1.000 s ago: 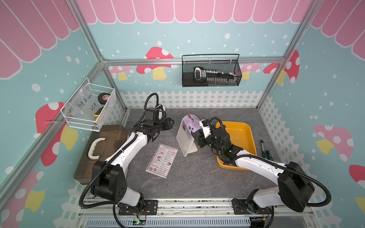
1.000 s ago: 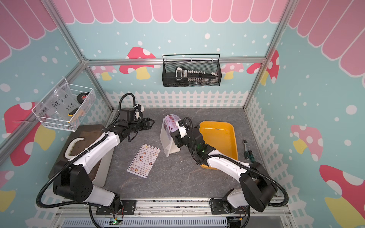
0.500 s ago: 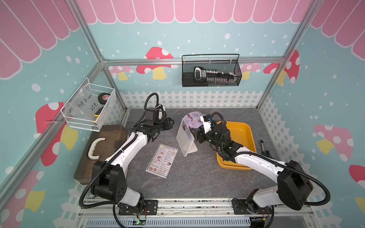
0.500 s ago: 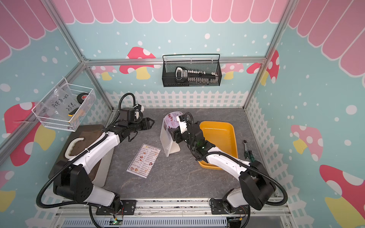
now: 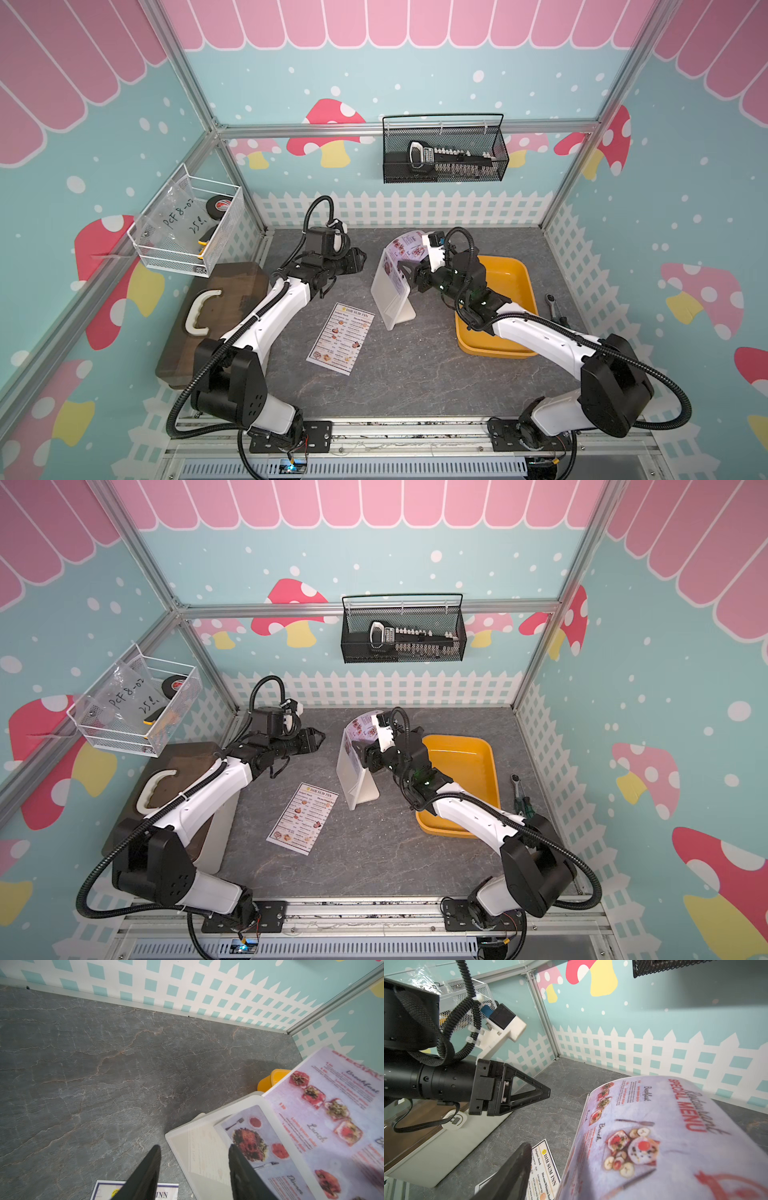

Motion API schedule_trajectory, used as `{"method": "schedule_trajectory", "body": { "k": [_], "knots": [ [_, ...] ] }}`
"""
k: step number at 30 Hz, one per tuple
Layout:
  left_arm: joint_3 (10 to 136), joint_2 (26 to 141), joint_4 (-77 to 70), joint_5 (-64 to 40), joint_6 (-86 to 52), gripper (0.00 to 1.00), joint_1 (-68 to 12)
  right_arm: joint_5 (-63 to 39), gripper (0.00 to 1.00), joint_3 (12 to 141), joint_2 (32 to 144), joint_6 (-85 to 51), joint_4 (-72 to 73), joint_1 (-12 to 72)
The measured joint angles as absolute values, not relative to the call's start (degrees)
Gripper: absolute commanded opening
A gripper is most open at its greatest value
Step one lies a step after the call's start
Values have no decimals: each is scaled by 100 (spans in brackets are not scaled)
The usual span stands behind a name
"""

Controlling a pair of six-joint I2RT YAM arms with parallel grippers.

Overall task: Replace the menus in the menu holders
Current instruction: Insert the menu into the menu holder.

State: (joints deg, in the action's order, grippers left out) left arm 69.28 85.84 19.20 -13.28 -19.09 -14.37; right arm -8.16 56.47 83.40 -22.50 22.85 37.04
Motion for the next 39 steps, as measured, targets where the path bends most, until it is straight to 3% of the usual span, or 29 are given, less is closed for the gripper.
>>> {"method": "schedule_trajectory", "body": {
  "k": [9, 22, 39],
  "knots": [
    [6928, 8584, 1920, -1328, -1909, 53, -1437, -1035, 57, 5905, 8374, -2235, 2296, 3594],
    [6958, 8584, 1920, -1328, -1907, 53, -1431, -1273, 42, 6252, 8541, -2231, 2095, 3485],
    [6980, 8584, 1920, -1328, -1907, 53, -1426, -1457, 40, 6368, 8536, -2237, 1787, 3485]
  ]
}}
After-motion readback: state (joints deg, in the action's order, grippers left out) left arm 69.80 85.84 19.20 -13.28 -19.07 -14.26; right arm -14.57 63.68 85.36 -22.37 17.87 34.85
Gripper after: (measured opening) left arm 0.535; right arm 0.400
